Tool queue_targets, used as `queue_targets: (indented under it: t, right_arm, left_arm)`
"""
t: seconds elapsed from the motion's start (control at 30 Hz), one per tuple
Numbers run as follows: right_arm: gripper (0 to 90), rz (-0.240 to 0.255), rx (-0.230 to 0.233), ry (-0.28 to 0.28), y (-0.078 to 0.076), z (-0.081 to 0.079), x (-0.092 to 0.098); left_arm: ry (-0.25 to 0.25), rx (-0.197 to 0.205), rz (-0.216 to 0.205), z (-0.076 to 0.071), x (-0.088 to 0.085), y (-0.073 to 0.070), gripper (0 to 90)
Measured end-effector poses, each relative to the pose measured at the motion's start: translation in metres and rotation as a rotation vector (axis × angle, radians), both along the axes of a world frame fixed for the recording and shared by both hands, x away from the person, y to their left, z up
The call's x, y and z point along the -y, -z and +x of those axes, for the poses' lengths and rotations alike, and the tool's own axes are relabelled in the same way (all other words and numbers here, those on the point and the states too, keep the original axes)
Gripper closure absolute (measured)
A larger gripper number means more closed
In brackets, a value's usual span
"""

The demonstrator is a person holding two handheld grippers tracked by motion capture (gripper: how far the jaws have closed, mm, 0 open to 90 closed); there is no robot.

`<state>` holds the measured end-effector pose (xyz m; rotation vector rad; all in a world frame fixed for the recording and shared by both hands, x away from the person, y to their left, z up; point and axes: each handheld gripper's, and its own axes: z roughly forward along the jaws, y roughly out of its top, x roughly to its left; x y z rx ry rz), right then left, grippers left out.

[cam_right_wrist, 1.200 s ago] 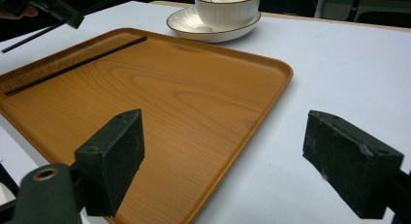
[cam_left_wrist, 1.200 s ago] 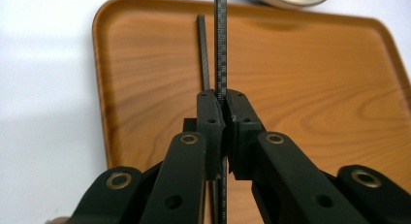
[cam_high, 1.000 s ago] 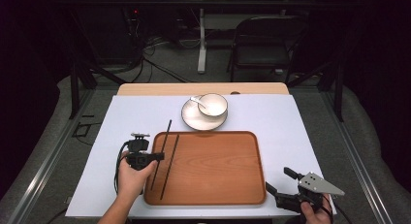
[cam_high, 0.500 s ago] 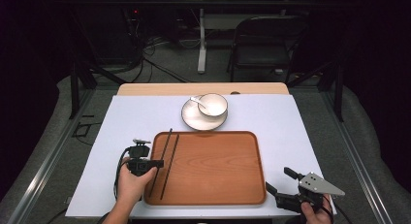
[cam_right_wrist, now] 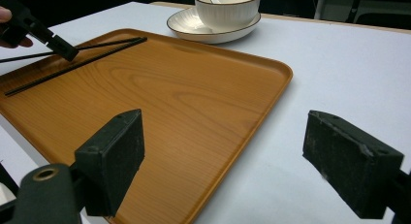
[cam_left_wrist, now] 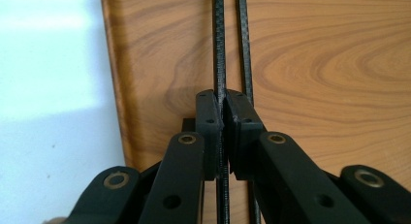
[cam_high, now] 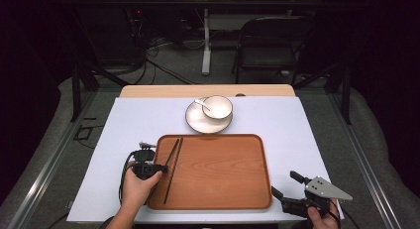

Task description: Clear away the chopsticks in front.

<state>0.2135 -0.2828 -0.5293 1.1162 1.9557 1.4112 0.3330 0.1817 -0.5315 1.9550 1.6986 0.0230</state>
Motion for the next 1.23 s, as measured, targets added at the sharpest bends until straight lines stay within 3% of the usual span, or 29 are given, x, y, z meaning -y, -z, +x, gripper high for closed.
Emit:
queue_targets:
  t: [0.4,0.63,0.8,0.9,1.07,1.17,1.23]
  right_arm:
    - [14.6,0.001,0.002,0.001,0.000,0.000,0.000]
    - [14.6,0.004,0.001,0.003,0.000,0.000,0.000]
    - [14.6,0.004,0.000,0.007,0.000,0.000,0.000]
    - [14.6,0.005,-0.001,0.009,0.000,0.000,0.000]
    - [14.6,-0.003,-0.005,0.018,0.000,0.000,0.001]
    - [14.6,-0.016,-0.037,0.020,0.000,0.004,-0.001]
    - [14.7,-0.050,-0.063,0.023,0.000,0.008,-0.003]
  left_arm:
    - [-0.004,0.006,-0.009,-0.001,0.000,0.000,81.4]
    - [0.002,0.050,-0.044,-0.007,-0.005,-0.010,71.4]
    - [0.008,0.121,-0.104,-0.016,-0.014,-0.020,59.4]
    - [0.010,0.212,-0.092,-0.025,-0.022,-0.025,51.9]
    - [0.016,0.318,-0.108,-0.042,-0.041,-0.027,43.1]
    - [0.005,0.355,-0.090,-0.050,-0.053,-0.024,39.0]
    - [0.005,0.368,-0.081,-0.054,-0.060,-0.021,37.8]
